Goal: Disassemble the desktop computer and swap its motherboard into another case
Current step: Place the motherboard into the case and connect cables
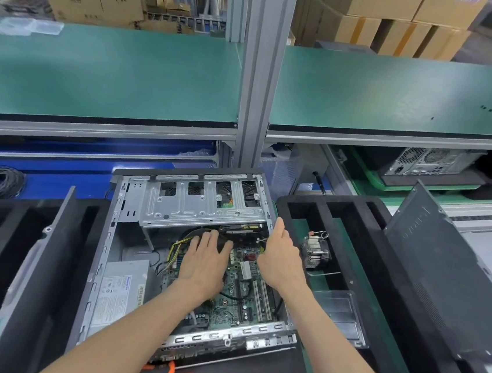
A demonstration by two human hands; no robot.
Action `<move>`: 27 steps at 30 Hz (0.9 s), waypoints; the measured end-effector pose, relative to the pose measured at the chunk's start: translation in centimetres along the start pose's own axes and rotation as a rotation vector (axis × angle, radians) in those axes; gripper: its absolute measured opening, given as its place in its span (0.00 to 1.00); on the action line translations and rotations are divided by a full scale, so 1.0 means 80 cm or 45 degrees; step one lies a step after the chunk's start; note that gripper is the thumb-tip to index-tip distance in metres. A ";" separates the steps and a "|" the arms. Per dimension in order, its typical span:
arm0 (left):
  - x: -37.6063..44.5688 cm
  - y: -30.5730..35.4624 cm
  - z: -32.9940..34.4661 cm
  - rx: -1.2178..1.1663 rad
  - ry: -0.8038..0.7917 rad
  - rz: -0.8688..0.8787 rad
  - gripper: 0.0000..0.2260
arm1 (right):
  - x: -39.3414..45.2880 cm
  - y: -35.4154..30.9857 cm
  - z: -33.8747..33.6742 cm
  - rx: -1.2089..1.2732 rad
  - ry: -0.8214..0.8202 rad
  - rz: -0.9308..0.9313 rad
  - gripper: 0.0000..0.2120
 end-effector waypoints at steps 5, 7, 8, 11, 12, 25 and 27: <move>0.011 0.008 0.022 -0.203 -0.193 0.342 0.38 | 0.002 -0.001 0.001 -0.027 0.000 -0.012 0.42; 0.019 0.014 0.023 -0.310 -0.205 0.356 0.32 | 0.002 -0.001 0.001 -0.034 0.007 -0.020 0.41; 0.024 0.017 0.023 -0.349 -0.204 0.338 0.29 | 0.003 -0.001 0.002 -0.034 0.009 -0.022 0.41; 0.043 0.027 0.025 -0.371 -0.207 0.269 0.23 | 0.004 0.001 0.004 -0.037 0.009 -0.025 0.40; 0.048 0.030 0.024 -0.391 -0.206 0.249 0.22 | 0.005 0.001 0.004 -0.036 0.012 -0.027 0.40; 0.067 0.026 0.033 -0.538 0.052 0.132 0.11 | 0.007 0.003 0.007 -0.064 0.024 -0.041 0.40; 0.064 0.032 0.028 -0.510 0.100 0.197 0.10 | 0.008 0.003 0.006 -0.075 0.035 -0.039 0.40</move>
Point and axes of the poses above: each hand's wrist, its own x-axis towards the middle knuckle, its own z-axis out of the palm, y = z × x, the point moved 9 cm from there along x, towards the middle knuckle, and after that the axes turned 6 degrees about -z, right-handed, at the moved point
